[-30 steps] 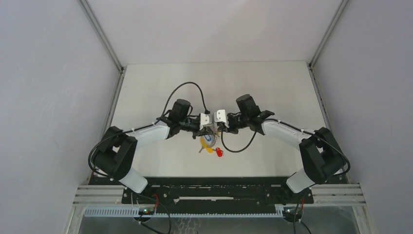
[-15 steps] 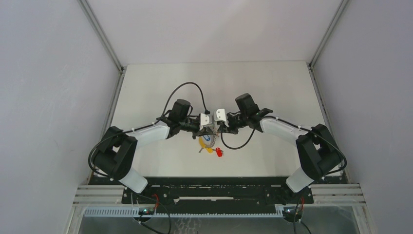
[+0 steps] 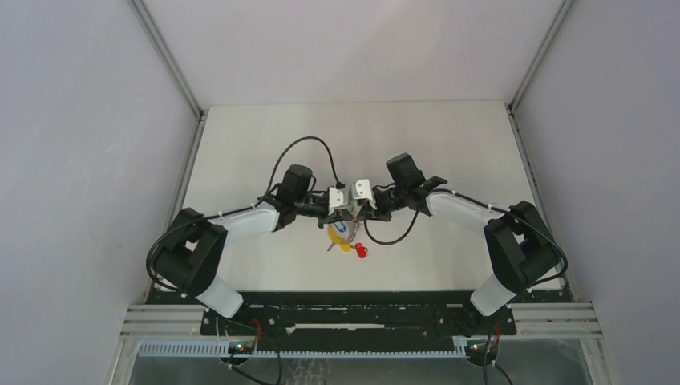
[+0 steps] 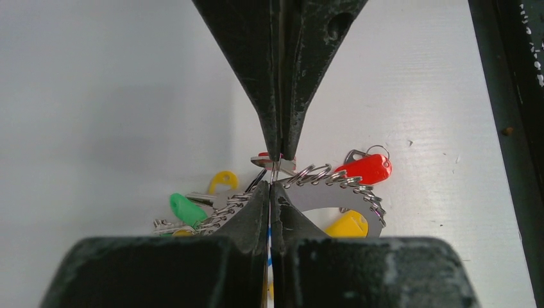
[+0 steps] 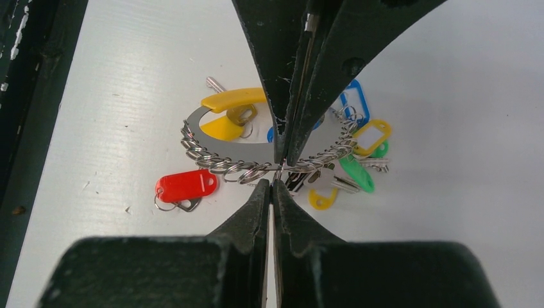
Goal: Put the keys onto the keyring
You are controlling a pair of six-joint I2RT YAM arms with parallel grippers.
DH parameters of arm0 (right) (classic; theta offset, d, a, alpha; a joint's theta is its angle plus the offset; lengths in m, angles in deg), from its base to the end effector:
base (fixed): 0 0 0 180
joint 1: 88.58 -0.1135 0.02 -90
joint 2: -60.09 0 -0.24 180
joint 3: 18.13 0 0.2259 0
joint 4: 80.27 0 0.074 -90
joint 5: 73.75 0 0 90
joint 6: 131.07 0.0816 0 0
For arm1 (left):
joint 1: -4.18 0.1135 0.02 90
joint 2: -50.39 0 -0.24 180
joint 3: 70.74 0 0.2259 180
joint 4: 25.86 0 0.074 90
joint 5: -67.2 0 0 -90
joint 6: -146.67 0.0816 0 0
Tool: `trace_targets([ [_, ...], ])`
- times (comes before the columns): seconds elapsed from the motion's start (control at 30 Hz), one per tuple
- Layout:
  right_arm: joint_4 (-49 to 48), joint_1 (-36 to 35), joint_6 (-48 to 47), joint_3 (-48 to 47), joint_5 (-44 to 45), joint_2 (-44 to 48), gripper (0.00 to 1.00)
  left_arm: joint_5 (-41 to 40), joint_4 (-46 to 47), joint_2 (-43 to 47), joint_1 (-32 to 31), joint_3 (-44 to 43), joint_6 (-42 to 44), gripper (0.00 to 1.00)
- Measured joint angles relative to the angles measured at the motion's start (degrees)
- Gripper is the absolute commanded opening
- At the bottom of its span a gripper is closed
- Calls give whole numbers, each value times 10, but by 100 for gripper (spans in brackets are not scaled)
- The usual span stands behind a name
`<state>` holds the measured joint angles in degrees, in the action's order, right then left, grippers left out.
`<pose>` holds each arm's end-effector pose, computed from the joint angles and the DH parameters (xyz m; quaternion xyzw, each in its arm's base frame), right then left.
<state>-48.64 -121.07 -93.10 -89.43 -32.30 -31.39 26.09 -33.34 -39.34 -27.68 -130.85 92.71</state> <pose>0.2349 0.2221 0.1749 -0.6788 0.5471 0.3323 0.3598 0.2368 -0.2196 0.1648 0.6081 0.5732 -0.3555 0.4187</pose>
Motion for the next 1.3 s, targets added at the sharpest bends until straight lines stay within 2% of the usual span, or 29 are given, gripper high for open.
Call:
trace_targets([
  [0.17,-1,-3,-1,0,9,0,0,-1,22,0,0,8,-21,0],
  [0.43,-49,-23,-5,42,70,39,0,-10,93,2,3,31,-91,0],
  [0.77,-89,-55,-23,72,136,56,0,-14,268,7,22,104,-234,0],
  [0.97,-146,-68,-23,108,171,76,0,-26,355,6,21,120,-298,0],
  [1.3,-171,-56,7,142,177,92,16,-38,475,1,24,133,-342,0],
])
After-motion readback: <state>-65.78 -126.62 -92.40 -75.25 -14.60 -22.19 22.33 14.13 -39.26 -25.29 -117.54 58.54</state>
